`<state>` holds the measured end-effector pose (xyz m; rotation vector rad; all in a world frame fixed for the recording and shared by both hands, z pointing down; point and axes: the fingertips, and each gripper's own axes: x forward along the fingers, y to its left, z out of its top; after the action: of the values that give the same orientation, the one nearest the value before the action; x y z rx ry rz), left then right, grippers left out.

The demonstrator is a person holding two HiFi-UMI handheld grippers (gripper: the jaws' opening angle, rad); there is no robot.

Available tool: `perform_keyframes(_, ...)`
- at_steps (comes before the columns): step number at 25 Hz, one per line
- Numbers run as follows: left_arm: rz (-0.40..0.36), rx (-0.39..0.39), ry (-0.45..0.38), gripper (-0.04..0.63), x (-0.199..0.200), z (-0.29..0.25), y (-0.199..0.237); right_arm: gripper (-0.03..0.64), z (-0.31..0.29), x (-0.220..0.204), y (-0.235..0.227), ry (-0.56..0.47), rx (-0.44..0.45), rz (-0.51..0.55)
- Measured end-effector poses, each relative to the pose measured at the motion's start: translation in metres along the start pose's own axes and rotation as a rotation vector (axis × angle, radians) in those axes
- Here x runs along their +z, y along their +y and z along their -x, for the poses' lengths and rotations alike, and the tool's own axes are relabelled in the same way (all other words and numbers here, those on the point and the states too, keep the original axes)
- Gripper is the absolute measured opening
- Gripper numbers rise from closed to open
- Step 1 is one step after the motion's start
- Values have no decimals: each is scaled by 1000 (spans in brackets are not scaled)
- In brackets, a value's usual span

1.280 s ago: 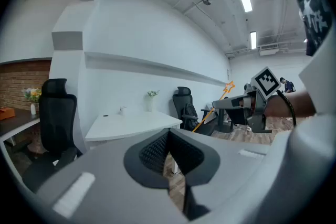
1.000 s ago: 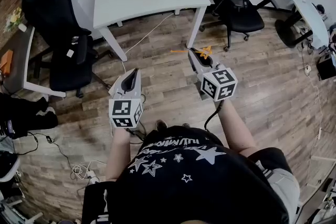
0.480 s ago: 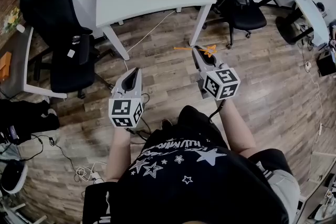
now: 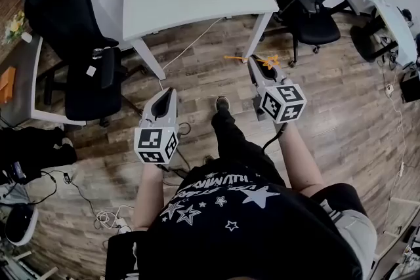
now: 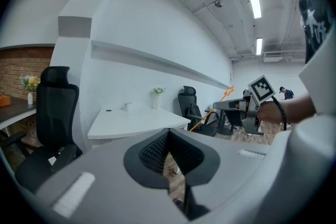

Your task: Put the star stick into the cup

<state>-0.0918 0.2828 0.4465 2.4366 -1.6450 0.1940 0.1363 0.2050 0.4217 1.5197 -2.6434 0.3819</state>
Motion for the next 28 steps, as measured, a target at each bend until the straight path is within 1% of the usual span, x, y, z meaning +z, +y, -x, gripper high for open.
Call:
perform_keyframes(2,-7,18,11,3,0,-16,12,32,-24,1,-12,-2,11,-9)
perform_keyframes(5,6,51,22,3,5,-49,35,32,-67,5,-34,-5,19,-34)
perform_keyframes(9,12,61,25,3,22,-109,61,32,-128,20,-67,-13,40,-59)
perform_keyframes(12,23,81,26,3,36,-158,79,32,-178,31,-93,1,59,-64)
perform_keyframes(17,40,104,47,3,48,-230,102,32,-251,54,-129,7,99,-69)
perform_keyframes(23,30,137,29,3,74,-295,123,32,-315,78,-165,-2,143,-72)
perform_keyframes(28,24,171,12,3,92,-333,138,32,-359,94,-184,-13,181,-74)
